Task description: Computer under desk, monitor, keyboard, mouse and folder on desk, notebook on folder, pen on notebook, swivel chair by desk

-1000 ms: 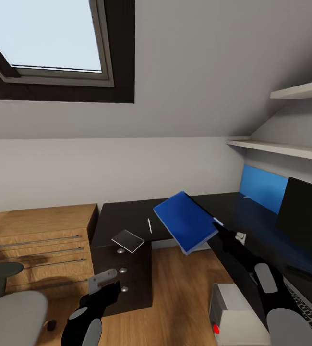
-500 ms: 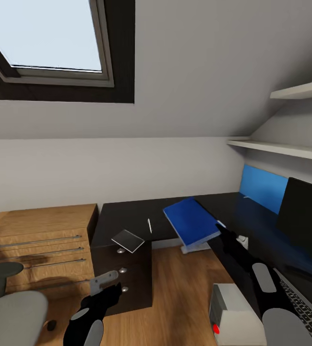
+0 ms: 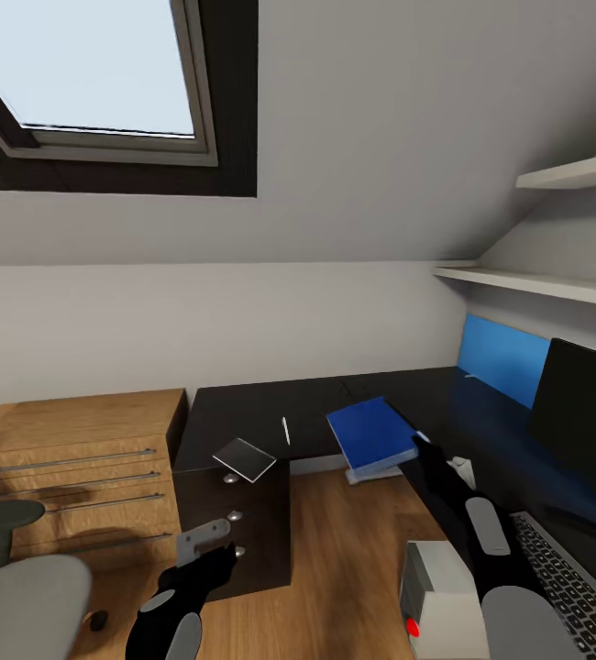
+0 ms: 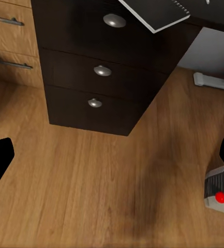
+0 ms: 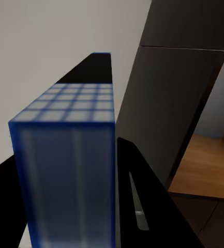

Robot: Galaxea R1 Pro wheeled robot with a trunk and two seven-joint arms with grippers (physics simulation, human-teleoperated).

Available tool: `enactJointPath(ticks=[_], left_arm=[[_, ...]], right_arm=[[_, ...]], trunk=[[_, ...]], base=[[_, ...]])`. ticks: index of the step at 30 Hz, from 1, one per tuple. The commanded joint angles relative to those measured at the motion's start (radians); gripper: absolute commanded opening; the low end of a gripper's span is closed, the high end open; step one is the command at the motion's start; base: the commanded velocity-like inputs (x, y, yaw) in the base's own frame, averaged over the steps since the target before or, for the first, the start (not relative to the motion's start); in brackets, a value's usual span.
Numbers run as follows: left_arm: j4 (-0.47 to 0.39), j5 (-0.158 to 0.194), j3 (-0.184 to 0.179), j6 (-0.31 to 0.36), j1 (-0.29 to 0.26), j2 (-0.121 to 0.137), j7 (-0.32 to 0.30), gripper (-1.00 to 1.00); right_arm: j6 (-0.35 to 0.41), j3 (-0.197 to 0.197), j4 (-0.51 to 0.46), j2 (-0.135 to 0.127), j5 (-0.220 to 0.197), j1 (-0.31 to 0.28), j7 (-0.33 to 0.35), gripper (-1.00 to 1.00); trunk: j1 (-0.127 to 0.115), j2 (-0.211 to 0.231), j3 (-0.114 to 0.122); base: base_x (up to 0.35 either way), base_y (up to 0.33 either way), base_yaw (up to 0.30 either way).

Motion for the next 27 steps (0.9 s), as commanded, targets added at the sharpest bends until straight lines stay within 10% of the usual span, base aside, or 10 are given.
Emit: enactJointPath(ticks=[1,10,20,27], left_arm=[[-0.001,0.01,-0.001,0.002,-0.001,0.0,0.01,1.0],[-0.001,0.01,-0.001,0.002,-0.001,0.0,0.011,1.0],[0.005,0.01,-0.002,0.001,-0.001,0.0,0.01,1.0],[0.011,0.014,-0.027,-0.005,0.005,0.006,0.009,1.0]], right_arm=[[0.008,-0.006,-0.001,0.003,-0.006,-0.001,0.003,-1.0],[-0.016,-0.006,-0.001,0.01,-0.055,-0.001,0.002,-1.0],[-0.291,-0.003,0.006,0.061,-0.068,-0.001,0.0,-1.0],[-0.319,0.003,0.013,0.066,-0.063,-0.003,-0.003,-1.0]], trunk=[[0.0,-0.001,-0.001],[0.0,-0.001,-0.001],[0.0,-0.001,-0.001],[0.0,-0.001,-0.001]], base=[[0.0,0.0,0.0],[0.0,0.0,0.0],[0.0,0.0,0.0],[0.0,0.0,0.0]])
